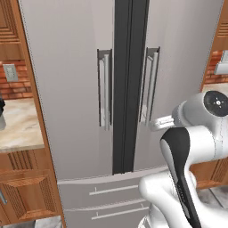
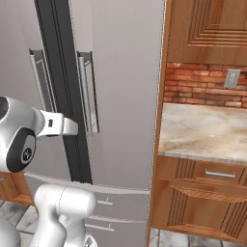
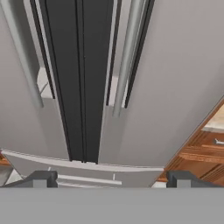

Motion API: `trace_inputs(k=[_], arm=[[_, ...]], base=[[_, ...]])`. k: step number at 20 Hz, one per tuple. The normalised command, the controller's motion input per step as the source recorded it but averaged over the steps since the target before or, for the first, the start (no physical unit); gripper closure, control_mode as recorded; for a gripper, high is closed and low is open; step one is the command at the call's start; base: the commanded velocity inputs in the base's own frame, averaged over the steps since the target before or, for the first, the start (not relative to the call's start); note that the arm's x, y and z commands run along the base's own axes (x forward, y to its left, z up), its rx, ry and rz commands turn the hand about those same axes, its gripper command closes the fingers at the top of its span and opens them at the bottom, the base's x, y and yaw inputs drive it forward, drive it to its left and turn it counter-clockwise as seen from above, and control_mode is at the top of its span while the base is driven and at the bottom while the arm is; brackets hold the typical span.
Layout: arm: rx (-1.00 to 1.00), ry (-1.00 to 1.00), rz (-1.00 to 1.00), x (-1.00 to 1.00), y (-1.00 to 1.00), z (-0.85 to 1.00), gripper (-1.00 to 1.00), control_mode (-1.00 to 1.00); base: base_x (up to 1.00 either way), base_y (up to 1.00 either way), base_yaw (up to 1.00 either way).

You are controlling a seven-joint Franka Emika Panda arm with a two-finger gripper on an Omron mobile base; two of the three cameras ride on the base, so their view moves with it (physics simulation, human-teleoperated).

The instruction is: Take the cakes from the fridge and place them on the empty tray on the dining counter.

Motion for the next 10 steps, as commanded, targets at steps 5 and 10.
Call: trace_inputs(k=[5,10], arm=[[0.0,0.0,0.0,0.0,0.0,0.0,-1.0,1.0],[0.0,0.0,0.0,0.0,0.0,0.0,-1.0,1.0]], base=[[-0.22,0.02,0.01],[-0.65,0.27,0.06]])
